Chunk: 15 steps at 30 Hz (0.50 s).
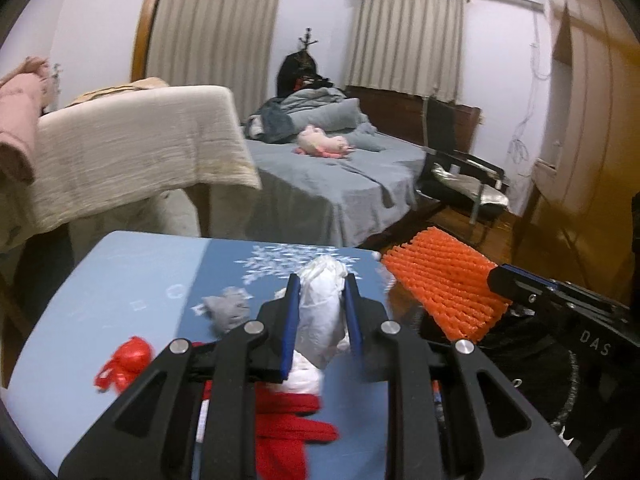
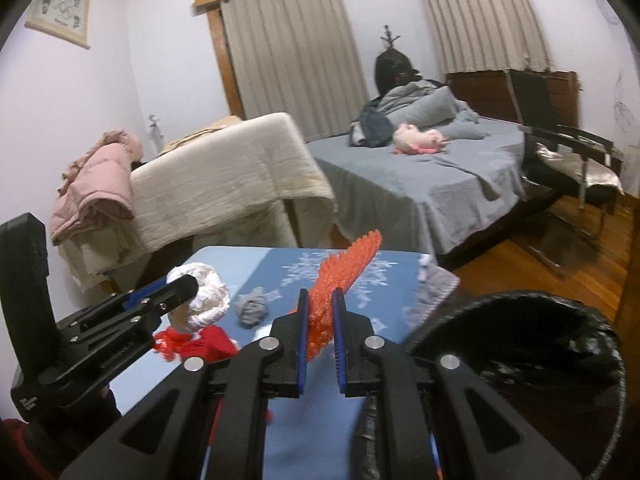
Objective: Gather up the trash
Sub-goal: 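Carry the white bag and orange pad over the black bin and open both grippers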
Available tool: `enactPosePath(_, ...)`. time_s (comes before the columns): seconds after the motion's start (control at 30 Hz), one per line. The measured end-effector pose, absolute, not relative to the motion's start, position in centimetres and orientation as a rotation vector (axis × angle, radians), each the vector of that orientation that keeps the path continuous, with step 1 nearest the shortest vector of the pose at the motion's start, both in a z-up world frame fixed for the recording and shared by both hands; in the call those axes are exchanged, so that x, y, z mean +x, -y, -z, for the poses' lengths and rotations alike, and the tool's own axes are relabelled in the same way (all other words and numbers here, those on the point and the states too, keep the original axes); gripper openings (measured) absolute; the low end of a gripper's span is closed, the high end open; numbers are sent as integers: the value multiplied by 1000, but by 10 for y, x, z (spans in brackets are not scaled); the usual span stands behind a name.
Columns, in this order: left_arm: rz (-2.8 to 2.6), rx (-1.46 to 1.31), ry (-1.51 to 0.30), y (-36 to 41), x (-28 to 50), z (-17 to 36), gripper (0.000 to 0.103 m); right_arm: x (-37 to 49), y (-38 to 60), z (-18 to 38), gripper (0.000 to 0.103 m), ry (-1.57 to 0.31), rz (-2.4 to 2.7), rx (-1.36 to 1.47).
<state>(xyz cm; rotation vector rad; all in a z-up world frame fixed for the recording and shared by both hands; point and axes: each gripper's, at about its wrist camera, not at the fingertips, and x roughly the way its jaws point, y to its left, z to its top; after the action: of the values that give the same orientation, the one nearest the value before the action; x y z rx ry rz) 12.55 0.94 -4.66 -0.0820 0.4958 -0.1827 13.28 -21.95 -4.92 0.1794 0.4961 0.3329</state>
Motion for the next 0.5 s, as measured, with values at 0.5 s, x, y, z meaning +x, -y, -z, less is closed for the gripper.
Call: enactPosePath(0.5, 399, -42, -509, 99, 131, 58, 21, 106, 315, 59, 11, -495, -132, 207)
